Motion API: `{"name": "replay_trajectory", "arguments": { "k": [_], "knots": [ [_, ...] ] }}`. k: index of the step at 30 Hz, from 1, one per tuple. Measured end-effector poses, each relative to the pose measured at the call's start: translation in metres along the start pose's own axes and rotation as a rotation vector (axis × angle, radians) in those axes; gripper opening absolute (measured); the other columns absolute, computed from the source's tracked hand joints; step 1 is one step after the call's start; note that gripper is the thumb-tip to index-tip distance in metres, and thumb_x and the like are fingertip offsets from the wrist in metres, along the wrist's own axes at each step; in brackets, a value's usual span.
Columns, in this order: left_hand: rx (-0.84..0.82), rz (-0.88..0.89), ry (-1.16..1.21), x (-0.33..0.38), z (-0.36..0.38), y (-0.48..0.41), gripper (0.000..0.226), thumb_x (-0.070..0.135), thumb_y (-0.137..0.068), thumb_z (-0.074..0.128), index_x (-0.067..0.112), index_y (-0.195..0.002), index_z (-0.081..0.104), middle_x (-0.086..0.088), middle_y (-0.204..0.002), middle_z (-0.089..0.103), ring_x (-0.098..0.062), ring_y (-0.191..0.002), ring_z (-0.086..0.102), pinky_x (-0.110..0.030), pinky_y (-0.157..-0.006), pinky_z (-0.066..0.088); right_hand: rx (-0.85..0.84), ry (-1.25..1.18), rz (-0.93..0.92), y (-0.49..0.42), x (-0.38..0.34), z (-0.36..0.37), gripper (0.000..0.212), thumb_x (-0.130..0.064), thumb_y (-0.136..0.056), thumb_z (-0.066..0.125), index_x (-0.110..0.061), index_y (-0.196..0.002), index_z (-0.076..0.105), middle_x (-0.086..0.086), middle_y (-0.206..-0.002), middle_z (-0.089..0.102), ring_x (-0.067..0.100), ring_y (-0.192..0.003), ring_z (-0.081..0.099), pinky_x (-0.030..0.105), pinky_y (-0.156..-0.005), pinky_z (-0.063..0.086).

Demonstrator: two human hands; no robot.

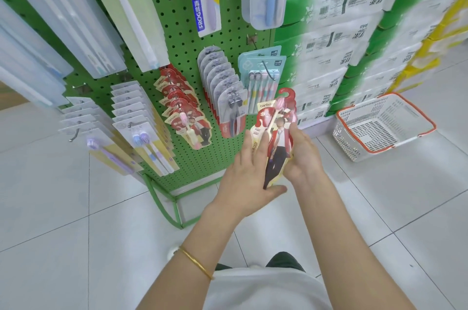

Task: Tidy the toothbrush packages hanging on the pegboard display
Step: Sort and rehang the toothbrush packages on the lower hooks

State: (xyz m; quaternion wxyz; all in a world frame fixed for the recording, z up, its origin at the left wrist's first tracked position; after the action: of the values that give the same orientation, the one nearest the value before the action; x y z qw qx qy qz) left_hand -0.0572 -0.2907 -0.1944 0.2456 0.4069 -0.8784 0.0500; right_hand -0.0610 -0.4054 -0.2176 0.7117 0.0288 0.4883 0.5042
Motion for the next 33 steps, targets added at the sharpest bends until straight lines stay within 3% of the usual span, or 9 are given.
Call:
{"name": "replay_trajectory", "arguments": {
  "k": [2,4,7,11,14,18,24,29,33],
  "knots": [
    [-0.030,-0.010,-0.026,-0.003,-0.002,-0.003,0.102,0.035,-0.083,0.063,0.026,-0.150,-0.014,-0.007,-0.160,-0.009,-0.029,-0.141,0.023,-0.039,-0.109,0.031,-0.072,-0.026,0.024,0.001,0.004,0.005,0.038,-0.027,-0.093,0.057,-0.001,-0.120,0.056,0.015,-0.103,0.067,0.029,-0.091,0.063,0.043,-0.085,0.053],
    [-0.029,-0.025,0.078,-0.004,-0.006,-0.007,0.095,0.012,-0.082,0.056,0.024,-0.151,-0.008,-0.006,-0.157,0.016,-0.029,-0.133,0.038,-0.038,-0.102,0.039,-0.132,0.078,0.033,0.004,0.004,0.010,0.037,-0.037,-0.090,0.057,-0.008,-0.114,0.061,0.008,-0.098,0.066,0.022,-0.088,0.062,0.037,-0.080,0.052],
    [-0.021,-0.146,0.682,-0.009,-0.009,-0.010,0.069,-0.010,-0.082,0.044,0.031,-0.136,0.029,0.005,-0.122,0.054,-0.020,-0.111,0.058,-0.030,-0.089,0.047,-0.138,0.199,-0.026,0.005,0.000,0.010,0.018,-0.034,-0.095,0.053,-0.018,-0.095,0.061,-0.001,-0.091,0.065,0.015,-0.086,0.060,0.032,-0.075,0.050],
    [0.058,-0.290,1.105,-0.015,-0.008,-0.008,0.040,-0.015,-0.085,0.053,0.018,-0.108,0.053,0.011,-0.084,0.068,0.000,-0.070,0.068,-0.013,-0.059,0.049,-0.068,0.229,-0.076,0.007,-0.010,0.004,0.012,-0.014,-0.093,0.057,-0.015,-0.105,0.055,0.000,-0.076,0.064,0.013,-0.065,0.059,0.029,-0.056,0.042],
    [0.094,-0.381,1.172,-0.023,-0.004,-0.011,0.018,0.001,-0.087,0.063,0.015,-0.099,0.063,0.006,-0.081,0.071,-0.005,-0.066,0.068,-0.017,-0.059,0.052,-0.156,0.365,-0.091,0.010,-0.010,0.008,0.010,-0.011,-0.093,0.056,-0.014,-0.087,0.064,0.000,-0.070,0.066,0.013,-0.054,0.057,0.028,-0.050,0.041],
    [0.055,-0.507,1.222,-0.030,0.000,-0.010,0.006,0.026,-0.089,0.066,0.020,-0.090,0.068,-0.001,-0.088,0.073,-0.015,-0.073,0.069,-0.028,-0.064,0.056,-0.244,0.361,-0.141,0.008,-0.016,0.011,0.010,-0.003,-0.092,0.056,-0.009,-0.088,0.063,0.001,-0.075,0.070,0.011,-0.059,0.061,0.021,-0.053,0.049],
    [0.282,-0.402,1.203,-0.031,-0.042,-0.028,0.013,0.019,-0.087,0.068,0.023,-0.096,0.059,-0.003,-0.101,0.070,-0.019,-0.085,0.069,-0.036,-0.075,0.057,-0.463,0.455,-0.070,0.012,-0.010,0.018,0.014,-0.003,-0.089,0.056,-0.009,-0.096,0.067,0.003,-0.080,0.071,0.015,-0.067,0.066,0.024,-0.062,0.052],
    [0.478,-0.283,1.045,-0.036,-0.083,-0.033,0.024,0.018,-0.091,0.063,0.024,-0.111,0.050,0.005,-0.106,0.061,-0.014,-0.096,0.063,-0.024,-0.069,0.056,-0.581,0.542,-0.011,0.013,-0.002,0.022,0.018,-0.010,-0.080,0.064,-0.007,-0.097,0.068,0.005,-0.086,0.073,0.017,-0.073,0.067,0.026,-0.067,0.053],
    [0.516,-0.306,1.010,-0.045,-0.089,-0.025,0.012,0.018,-0.094,0.058,0.019,-0.106,0.055,0.002,-0.095,0.065,-0.016,-0.085,0.065,-0.032,-0.072,0.055,-0.636,0.656,0.003,0.014,0.008,0.030,0.021,-0.012,-0.074,0.068,-0.003,-0.093,0.066,0.007,-0.085,0.071,0.019,-0.072,0.066,0.027,-0.067,0.052]
  ]
}}
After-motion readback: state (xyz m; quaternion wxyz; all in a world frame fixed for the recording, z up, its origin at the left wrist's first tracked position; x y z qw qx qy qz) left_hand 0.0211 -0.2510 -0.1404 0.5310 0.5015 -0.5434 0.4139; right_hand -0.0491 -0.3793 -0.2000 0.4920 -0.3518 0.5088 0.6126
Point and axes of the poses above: each hand's wrist, its own y-axis away from the middle knuckle, its own z-axis out of the palm, x = y × z, the point moved 7 cm from there along -y, towards the middle knuckle
